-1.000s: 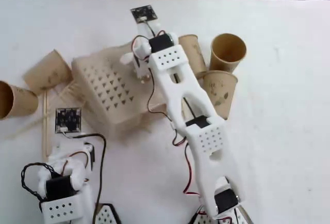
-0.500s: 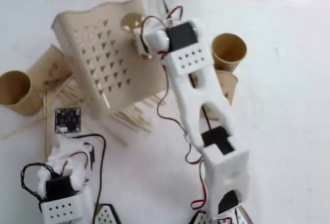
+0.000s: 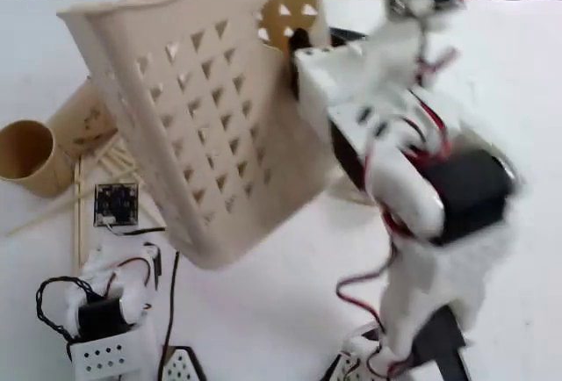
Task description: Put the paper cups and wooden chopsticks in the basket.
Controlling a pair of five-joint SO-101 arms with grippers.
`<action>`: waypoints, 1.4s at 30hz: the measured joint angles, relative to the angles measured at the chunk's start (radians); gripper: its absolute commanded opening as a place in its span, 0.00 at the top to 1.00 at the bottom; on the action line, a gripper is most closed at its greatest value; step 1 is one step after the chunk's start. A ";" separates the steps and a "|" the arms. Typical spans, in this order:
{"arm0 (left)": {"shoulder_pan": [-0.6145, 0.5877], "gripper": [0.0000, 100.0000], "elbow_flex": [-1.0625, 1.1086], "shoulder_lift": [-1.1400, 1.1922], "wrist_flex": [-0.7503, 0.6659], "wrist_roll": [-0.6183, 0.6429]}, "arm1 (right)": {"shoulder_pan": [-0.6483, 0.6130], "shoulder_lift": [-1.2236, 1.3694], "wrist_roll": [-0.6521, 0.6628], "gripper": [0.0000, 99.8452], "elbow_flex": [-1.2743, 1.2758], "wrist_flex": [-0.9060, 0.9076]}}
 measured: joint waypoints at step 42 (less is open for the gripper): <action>0.000 0.89 0.000 0.000 0.000 0.000 | 0.129 -1.542 0.112 0.80 2.539 -1.053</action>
